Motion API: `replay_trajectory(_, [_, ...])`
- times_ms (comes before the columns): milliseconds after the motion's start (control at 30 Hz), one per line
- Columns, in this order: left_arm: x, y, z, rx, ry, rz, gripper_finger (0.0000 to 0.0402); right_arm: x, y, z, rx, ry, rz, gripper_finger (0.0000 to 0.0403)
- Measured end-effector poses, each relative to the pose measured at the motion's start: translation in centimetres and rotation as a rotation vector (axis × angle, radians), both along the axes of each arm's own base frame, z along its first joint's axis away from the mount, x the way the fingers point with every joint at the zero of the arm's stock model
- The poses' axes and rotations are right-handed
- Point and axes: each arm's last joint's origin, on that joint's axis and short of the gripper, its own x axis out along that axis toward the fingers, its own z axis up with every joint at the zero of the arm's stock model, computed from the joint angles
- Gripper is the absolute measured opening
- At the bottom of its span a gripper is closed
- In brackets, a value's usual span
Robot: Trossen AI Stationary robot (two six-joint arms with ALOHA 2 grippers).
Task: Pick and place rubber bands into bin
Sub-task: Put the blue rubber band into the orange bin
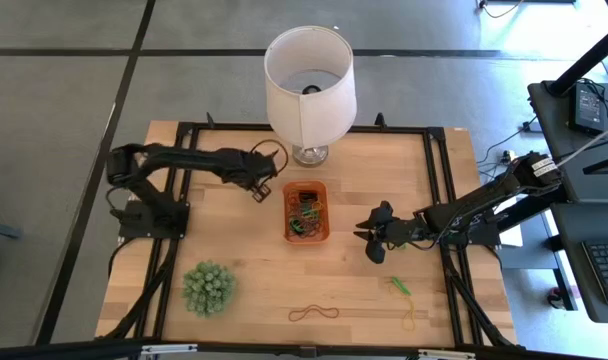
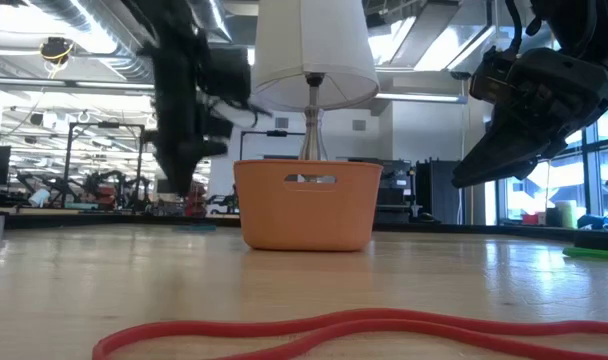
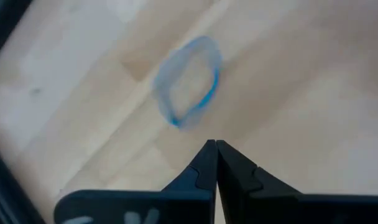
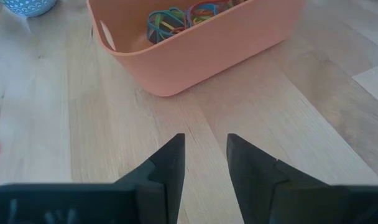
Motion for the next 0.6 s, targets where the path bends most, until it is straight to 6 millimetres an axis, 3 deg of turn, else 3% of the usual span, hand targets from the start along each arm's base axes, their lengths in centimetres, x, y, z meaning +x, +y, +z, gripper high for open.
replay_trajectory(167, [0.1, -2.8, 4.4, 0.048, -0.145, -0.086, 0.0001, 0.0, 0.0, 0.0, 0.001, -0.002, 0.0, 0.0122])
replay_trajectory(333, [0.6, -4.8, 7.2, 0.129, -0.221, -0.191, 0.0001, 0.0, 0.0, 0.0, 0.002, -0.006, 0.0, 0.0122])
replay_trajectory(467, [0.6, -4.2, 7.0, 0.179, -0.203, -0.158, 0.0003, 0.0, 0.0, 0.0, 0.003, -0.006, 0.0, 0.0122])
replay_trajectory(600, [0.7, -2.7, 5.1, 0.094, -0.167, -0.109, 0.0009, 0.0, 0.0, 0.1, 0.004, -0.007, -0.001, 0.0122])
